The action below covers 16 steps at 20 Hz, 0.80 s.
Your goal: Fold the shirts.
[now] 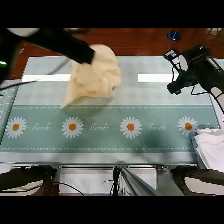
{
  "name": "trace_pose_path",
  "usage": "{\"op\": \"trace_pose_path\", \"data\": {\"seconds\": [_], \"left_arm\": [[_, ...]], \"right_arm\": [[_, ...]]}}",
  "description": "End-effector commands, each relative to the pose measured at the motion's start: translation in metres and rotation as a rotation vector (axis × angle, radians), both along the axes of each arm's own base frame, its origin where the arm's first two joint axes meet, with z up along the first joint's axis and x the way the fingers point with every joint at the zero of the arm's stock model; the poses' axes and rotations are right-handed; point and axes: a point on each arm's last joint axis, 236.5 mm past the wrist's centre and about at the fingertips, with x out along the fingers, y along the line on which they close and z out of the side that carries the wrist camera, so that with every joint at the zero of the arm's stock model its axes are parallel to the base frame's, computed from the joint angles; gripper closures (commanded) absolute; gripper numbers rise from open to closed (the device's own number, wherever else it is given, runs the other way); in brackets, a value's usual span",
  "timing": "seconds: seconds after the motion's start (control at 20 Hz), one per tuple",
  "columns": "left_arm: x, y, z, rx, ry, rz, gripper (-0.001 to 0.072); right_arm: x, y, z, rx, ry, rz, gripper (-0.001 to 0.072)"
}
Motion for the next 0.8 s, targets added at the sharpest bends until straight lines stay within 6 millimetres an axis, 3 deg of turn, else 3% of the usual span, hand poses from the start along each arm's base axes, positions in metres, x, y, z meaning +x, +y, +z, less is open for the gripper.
{"op": "trace_pose_path", "data": {"seconds": [0.0,0.1,0.2,0.25,0.3,0.35,0.45,0.5,0.55,0.65,0.75], "left_arm": [[-0.047,-0.082,-0.086,0.045,0.156,-0.158,0.0675],[-0.068,-0.117,-0.137,0.094,0.223,-0.23,0.0675],[-0.087,-0.131,-0.18,0.156,0.289,-0.272,0.0674],[-0.094,-0.128,-0.191,0.19,0.329,-0.281,0.0668],[-0.095,-0.12,-0.191,0.213,0.346,-0.279,0.0611],[-0.083,-0.108,-0.178,0.236,0.32,-0.26,0.0526],[-0.035,-0.069,-0.127,0.271,0.201,-0.171,0.0345],[-0.008,-0.04,-0.099,0.288,0.135,-0.099,0.0245],[0.018,-0.004,-0.071,0.286,0.079,-0.011,0.0192],[0.047,0.073,-0.042,0.249,0.073,0.171,0.0191],[0.048,0.144,-0.044,0.229,0.188,0.31,0.0191]], "right_arm": [[-0.005,-0.004,0.008,-0.013,0.0,-0.01,0.0168],[-0.006,-0.005,0.011,-0.012,-0.006,-0.013,0.0168],[-0.007,-0.011,0.015,-0.008,-0.016,-0.028,0.0168],[-0.008,-0.015,0.016,-0.004,-0.021,-0.041,0.0168],[-0.008,-0.022,0.019,-0.001,-0.027,-0.059,0.0168],[-0.007,-0.028,0.02,0.019,-0.044,-0.079,0.0169],[-0.008,-0.037,0.02,0.074,-0.057,-0.13,0.0169],[-0.011,-0.042,0.019,0.109,-0.059,-0.162,0.0169],[-0.014,-0.046,0.016,0.156,-0.053,-0.19,0.0169],[-0.018,-0.047,0.01,0.275,-0.035,-0.228,0.0171],[-0.019,-0.043,0.007,0.407,-0.029,-0.252,0.0185]]}}
